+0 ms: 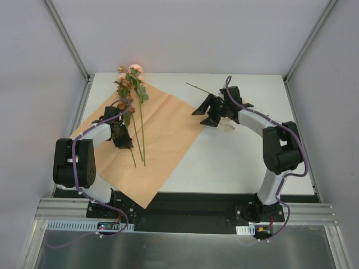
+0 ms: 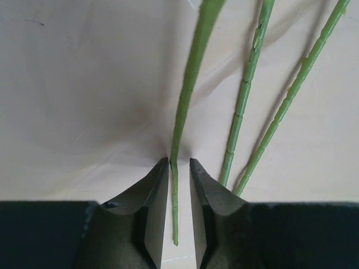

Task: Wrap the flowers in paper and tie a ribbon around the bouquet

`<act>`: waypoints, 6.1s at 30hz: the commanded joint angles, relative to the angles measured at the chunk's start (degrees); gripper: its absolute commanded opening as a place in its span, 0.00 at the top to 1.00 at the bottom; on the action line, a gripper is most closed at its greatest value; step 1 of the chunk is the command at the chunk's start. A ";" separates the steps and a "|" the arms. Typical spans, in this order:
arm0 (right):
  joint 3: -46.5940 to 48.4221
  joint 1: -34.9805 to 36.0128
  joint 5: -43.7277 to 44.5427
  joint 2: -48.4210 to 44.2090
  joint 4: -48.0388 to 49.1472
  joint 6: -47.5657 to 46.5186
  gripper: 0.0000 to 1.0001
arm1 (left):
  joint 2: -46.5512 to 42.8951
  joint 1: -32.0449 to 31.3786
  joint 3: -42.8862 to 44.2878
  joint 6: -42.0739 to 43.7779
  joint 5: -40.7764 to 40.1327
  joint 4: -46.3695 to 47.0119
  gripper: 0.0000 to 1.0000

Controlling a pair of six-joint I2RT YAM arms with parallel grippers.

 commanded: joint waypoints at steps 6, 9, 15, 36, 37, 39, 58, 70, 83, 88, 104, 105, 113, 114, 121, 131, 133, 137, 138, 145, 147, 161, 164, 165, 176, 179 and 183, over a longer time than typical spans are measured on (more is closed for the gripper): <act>13.73 -3.79 19.62 9.47 -2.21 13.63 0.32 | -6.74 -0.32 2.29 1.38 -0.62 -5.60 0.64; 20.40 -4.59 25.86 13.94 -3.08 17.33 0.36 | -11.92 -0.50 3.69 2.00 0.52 -8.15 0.61; 24.91 -5.64 37.47 19.15 -9.59 28.92 0.41 | -16.96 -6.10 10.63 3.49 5.97 -11.85 0.59; 49.16 -9.77 47.95 37.59 -25.94 32.45 0.25 | -18.45 -17.46 22.24 2.70 6.77 -11.85 0.58; 50.04 -9.77 47.68 38.31 -25.77 32.37 0.34 | -18.63 -17.46 22.24 2.70 6.85 -11.85 0.58; 50.31 -10.21 46.71 39.45 -25.07 32.45 0.64 | -18.98 -17.46 22.68 2.61 7.12 -12.02 0.58; 32.48 -12.15 25.19 15.48 -5.39 -0.49 1.00 | -15.83 -17.46 26.10 -2.66 20.72 -10.97 0.55; 6.30 -12.50 1.02 -2.81 -7.04 -17.02 1.00 | -1.41 -17.55 45.96 -4.07 32.52 -9.65 0.25; -17.34 -12.50 -4.97 -21.09 -10.20 -25.46 1.00 | 16.14 -27.73 50.72 -2.93 38.32 -8.16 0.17; -23.25 -12.76 -4.70 -27.77 -11.70 -25.73 1.00 | 26.27 -35.03 52.91 -0.29 36.91 -8.42 0.22; -24.93 -12.94 -1.91 -36.91 -18.72 -26.70 0.59 | 27.53 -41.11 51.78 -1.61 37.89 -6.31 1.00; -23.97 -12.94 -0.07 -37.79 -20.21 -26.70 0.41 | 26.03 -40.93 51.25 -1.26 35.79 -6.14 1.00; -16.93 -12.85 17.35 -52.99 -26.91 -23.89 0.18 | -3.18 -33.92 29.77 0.69 14.00 3.07 1.00; -16.75 -12.85 17.44 -53.53 -26.12 -22.93 0.18 | -6.29 -32.68 27.10 -0.71 9.97 3.53 1.00; -16.40 -12.76 13.06 -46.87 -22.25 -20.20 0.18 | -30.82 -19.93 7.31 -3.10 -8.24 12.50 1.00; -14.13 -0.74 11.72 -31.51 -17.06 -19.58 0.18 | -23.12 -14.56 1.42 -3.46 -29.79 15.55 1.00; -13.07 3.14 12.61 -28.41 -16.80 -19.49 0.18 | -19.62 -14.04 0.01 -2.75 -28.93 19.42 1.00; -12.18 5.52 10.68 -20.77 -13.90 -18.26 0.18 | -13.46 -13.42 -0.17 0.06 -25.94 24.36 1.00; -11.57 5.69 10.76 -19.53 -13.46 -18.69 0.18 | -12.40 -13.16 0.00 0.15 -25.41 24.36 1.00; -5.52 3.33 9.54 -8.11 -13.99 -21.69 0.18 | -5.81 -10.70 0.53 -1.43 -21.10 24.10 1.00; -4.37 1.84 8.48 -5.91 -13.38 -21.78 0.18 | -4.75 -10.00 0.80 -0.82 -18.91 23.66 1.00; 4.60 -2.74 -0.40 7.11 -8.01 -19.05 0.32 | 5.36 -5.25 6.86 0.16 -12.31 20.85 1.00; 5.66 -3.01 -1.54 9.30 -7.31 -18.35 0.34 | 6.16 -4.89 8.35 -0.29 -11.60 20.85 1.00; 5.83 -3.01 -1.72 10.01 -7.22 -18.09 0.34 | 6.07 -4.81 8.62 -0.46 -11.52 20.93 1.00; 8.12 -3.71 -0.40 13.70 -6.17 -15.71 0.39 | 6.08 -4.46 10.38 -1.77 -12.12 16.02 0.98; 8.12 -3.62 0.30 14.32 -4.59 -14.66 0.44 | 1.77 -4.46 8.71 -1.95 -14.32 14.87 0.78; 8.21 -3.62 0.30 15.37 -2.13 -13.17 0.55 | -6.56 -4.46 5.64 -1.78 -17.23 13.55 0.59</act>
